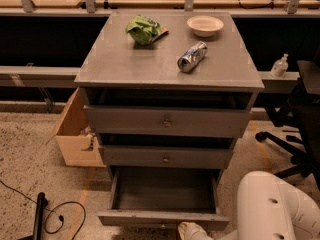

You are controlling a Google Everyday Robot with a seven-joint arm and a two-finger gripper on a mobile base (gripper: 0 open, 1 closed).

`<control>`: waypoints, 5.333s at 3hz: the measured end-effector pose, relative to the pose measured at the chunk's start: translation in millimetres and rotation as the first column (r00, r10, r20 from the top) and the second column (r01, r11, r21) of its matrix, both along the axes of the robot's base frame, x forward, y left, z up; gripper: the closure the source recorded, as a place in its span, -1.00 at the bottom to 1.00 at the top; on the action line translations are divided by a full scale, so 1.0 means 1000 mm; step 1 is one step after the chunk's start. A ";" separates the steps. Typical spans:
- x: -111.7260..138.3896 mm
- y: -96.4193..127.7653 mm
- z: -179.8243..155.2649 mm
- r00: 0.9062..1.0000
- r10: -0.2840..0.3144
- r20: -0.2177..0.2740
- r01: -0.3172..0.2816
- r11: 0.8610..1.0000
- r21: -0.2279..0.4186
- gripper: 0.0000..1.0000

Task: Close bottom drawer

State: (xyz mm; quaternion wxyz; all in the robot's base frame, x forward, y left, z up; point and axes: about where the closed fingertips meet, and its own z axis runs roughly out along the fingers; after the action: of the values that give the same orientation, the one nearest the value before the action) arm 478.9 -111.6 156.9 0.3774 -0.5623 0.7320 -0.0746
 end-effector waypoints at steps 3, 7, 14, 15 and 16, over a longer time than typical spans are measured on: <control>-0.021 -0.003 0.010 1.000 -0.019 -0.007 0.019 1.000 -0.025 1.00; -0.034 -0.004 0.000 1.000 -0.018 0.012 0.019 0.999 -0.040 1.00; 0.002 -0.010 -0.014 0.994 -0.040 0.106 0.050 0.994 -0.093 1.00; 0.002 -0.010 -0.014 0.994 -0.040 0.106 0.050 0.994 -0.093 1.00; 0.002 -0.010 -0.014 0.994 -0.040 0.106 0.050 0.994 -0.093 1.00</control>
Offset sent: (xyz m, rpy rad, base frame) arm -0.0136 -0.0073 0.0104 -0.0395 -0.0116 -0.0280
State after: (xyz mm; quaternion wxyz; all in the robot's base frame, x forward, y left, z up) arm 480.6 -121.5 142.7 0.3859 -0.5583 0.7195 -0.1472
